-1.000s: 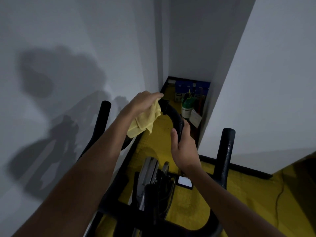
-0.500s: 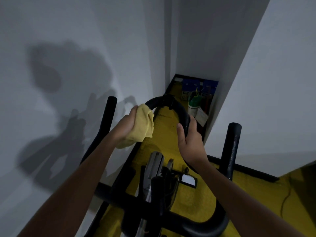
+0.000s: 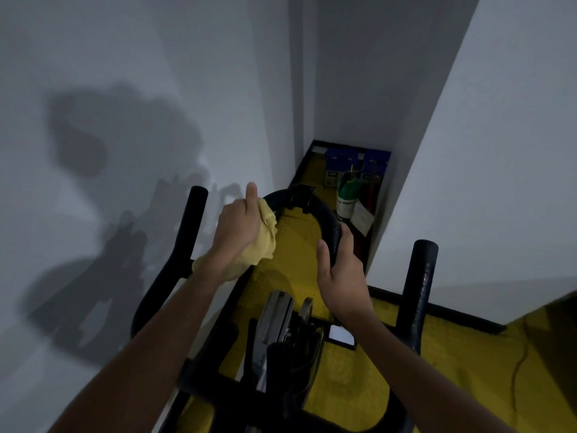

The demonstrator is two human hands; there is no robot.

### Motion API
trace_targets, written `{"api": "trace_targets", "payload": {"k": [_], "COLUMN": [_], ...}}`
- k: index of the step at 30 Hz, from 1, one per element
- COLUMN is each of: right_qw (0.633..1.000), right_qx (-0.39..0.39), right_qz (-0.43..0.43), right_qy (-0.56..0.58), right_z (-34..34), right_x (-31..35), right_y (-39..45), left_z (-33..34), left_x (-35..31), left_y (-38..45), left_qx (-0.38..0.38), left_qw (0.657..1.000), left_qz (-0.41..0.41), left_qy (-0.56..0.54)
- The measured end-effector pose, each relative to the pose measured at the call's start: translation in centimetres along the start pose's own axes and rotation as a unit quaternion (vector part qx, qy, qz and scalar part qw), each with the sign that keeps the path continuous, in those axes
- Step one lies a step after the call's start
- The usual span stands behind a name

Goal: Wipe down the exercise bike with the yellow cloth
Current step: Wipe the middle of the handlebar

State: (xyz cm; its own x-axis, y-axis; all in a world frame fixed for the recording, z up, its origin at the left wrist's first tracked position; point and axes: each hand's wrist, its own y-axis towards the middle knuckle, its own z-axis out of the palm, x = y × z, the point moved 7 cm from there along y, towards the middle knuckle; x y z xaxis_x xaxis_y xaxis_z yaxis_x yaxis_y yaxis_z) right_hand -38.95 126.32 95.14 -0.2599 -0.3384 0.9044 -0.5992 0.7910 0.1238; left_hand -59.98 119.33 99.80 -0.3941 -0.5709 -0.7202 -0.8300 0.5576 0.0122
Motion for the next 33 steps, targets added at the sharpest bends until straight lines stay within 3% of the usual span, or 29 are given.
{"api": "trace_targets", "payload": {"k": [4,7,11,15,17,19,20,22,24,26,30,33], "right_qw": [1.000,1.000,1.000,1.000,1.000,1.000,1.000,1.000,1.000,1.000,1.000,1.000], "right_qx": [0.001,0.005,0.004,0.013,0.017,0.020,0.020,0.020,0.020,0.020,0.012,0.007], "right_qz": [-0.001,0.000,0.004,0.005,0.004,0.002,0.001,-0.003,-0.008,-0.012,-0.006,0.002], "right_qy": [-0.015,-0.020,-0.016,-0.019,-0.022,-0.023,-0.023,-0.023,-0.016,-0.009,-0.013,-0.012], "right_z": [0.2,0.3,0.3,0.3,0.3,0.3,0.3,0.3,0.3,0.3,0.2,0.3], "right_x": [0.0,0.0,-0.2,0.0,0.2,0.2,0.2,0.3,0.4,0.4,0.1,-0.2], "right_y": [0.1,0.1,0.2,0.3,0.3,0.2,0.2,0.2,0.2,0.1,0.2,0.3], "left_z": [1.9,2.6,2.1,-0.1,-0.6,-0.6,-0.7,-1.8,-2.3,-2.0,-1.6,-0.5], "left_x": [0.2,-1.2,-3.0,-2.7,-0.5,2.7,3.8,5.9,5.5,5.1,4.0,1.9], "left_y": [4.2,5.1,4.4,0.7,-0.9,-2.1,-3.3,-4.4,-5.1,-5.4,-3.1,-0.9], "left_qx": [0.158,0.205,0.148,-0.018,-0.047,-0.046,0.022,-0.015,-0.083,-0.072,-0.062,-0.031], "left_qw": [0.977,0.964,0.983,0.998,0.997,0.993,0.994,0.994,0.986,0.987,0.988,0.979], "left_qz": [-0.094,-0.101,-0.058,0.064,0.062,0.041,-0.009,-0.042,0.031,0.047,-0.058,-0.042], "left_qy": [-0.106,-0.136,-0.096,0.021,0.029,0.105,0.106,0.101,0.141,0.137,0.129,0.195]}}
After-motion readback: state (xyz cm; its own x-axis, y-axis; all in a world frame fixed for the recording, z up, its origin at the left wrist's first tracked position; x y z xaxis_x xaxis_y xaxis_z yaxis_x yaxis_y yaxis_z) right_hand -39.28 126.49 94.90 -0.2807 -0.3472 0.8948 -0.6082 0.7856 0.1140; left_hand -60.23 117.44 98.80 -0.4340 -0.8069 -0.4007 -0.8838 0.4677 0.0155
